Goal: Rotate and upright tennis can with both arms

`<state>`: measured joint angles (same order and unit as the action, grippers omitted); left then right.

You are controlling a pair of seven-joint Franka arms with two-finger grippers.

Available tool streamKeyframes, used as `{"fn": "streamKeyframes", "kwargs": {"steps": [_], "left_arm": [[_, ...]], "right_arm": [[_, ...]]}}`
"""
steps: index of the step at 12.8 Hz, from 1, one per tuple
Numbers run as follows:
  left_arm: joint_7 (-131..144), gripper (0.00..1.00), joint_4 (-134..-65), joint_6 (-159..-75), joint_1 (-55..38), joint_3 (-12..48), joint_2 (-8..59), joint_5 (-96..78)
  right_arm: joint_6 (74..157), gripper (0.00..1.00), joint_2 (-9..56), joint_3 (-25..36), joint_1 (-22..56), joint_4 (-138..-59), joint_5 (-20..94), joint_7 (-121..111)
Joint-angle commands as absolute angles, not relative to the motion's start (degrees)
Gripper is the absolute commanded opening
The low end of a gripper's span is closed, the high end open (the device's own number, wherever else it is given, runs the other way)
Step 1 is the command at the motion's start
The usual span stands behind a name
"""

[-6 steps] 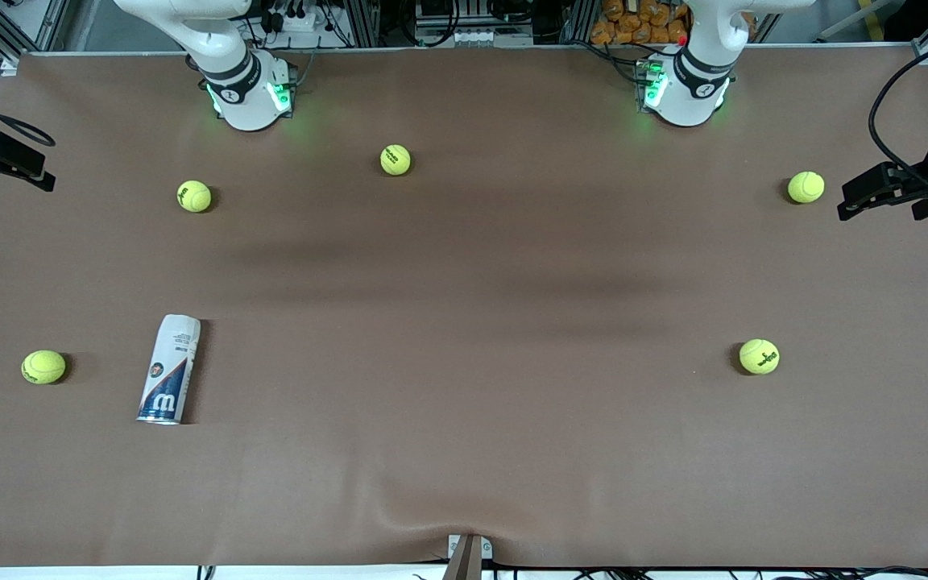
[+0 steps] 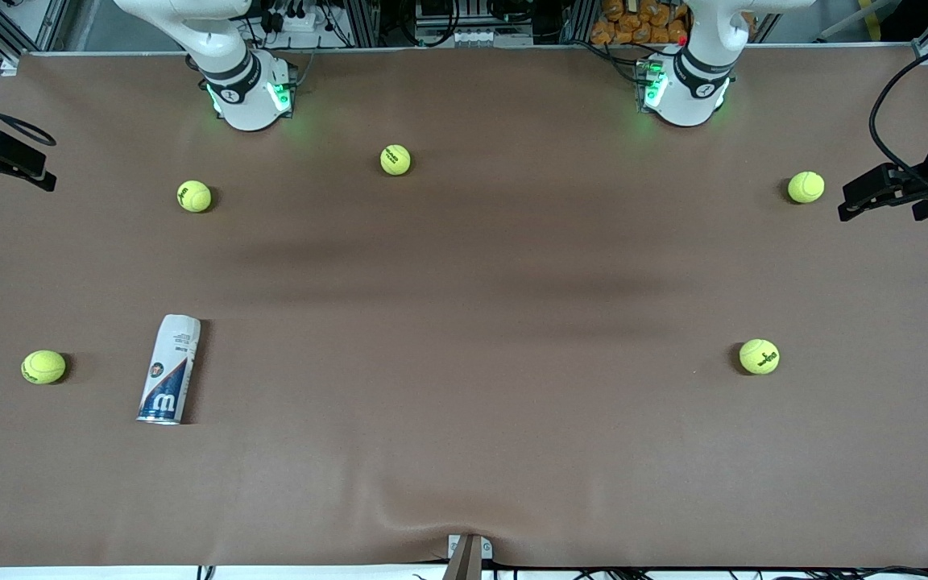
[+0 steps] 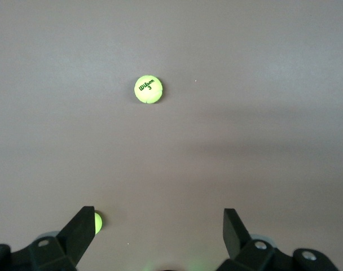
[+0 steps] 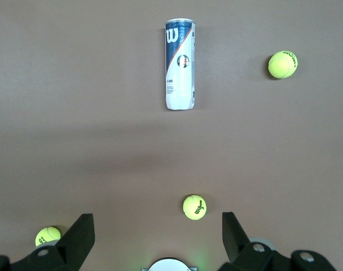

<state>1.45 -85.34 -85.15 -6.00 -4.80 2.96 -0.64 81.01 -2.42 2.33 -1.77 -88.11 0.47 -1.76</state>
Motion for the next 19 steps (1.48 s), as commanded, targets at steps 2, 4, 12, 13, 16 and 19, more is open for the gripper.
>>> {"fn": "streamKeyframes", "kwargs": {"steps": [2, 4, 12, 13, 16, 19], "left_arm": [[0.5, 1.0, -83.8, -85.0, -5.4, -5.0, 4.1, -1.7], [0.6, 1.0, -83.8, -85.0, -5.4, -5.0, 4.1, -1.2], [0.7, 1.0, -83.7, -85.0, -5.6, -4.9, 4.0, -1.1], [0.6, 1.0, -83.7, -84.9, -5.6, -4.9, 4.0, -1.1], [0.5, 1.0, -83.7, -84.9, -5.4, -4.9, 4.0, -1.2], [0.4, 1.0, -83.7, -85.0, -5.4, -4.9, 4.0, -1.2]], "right_arm": [[81.2, 1.0, -3.3, 1.3, -3.3, -88.7, 1.1, -1.5], [81.3, 1.0, -3.1, 1.3, -3.3, -88.8, 1.1, -1.6], [88.7, 1.0, 4.8, 1.3, -3.5, -89.7, 1.1, -1.8], [90.4, 1.0, 6.4, 1.3, -3.6, -89.7, 1.1, -1.9], [95.6, 1.0, 12.0, 1.3, -3.6, -90.2, 1.1, -1.9], [101.6, 1.0, 19.1, 1.3, -3.3, -90.3, 1.1, -1.9]]}}
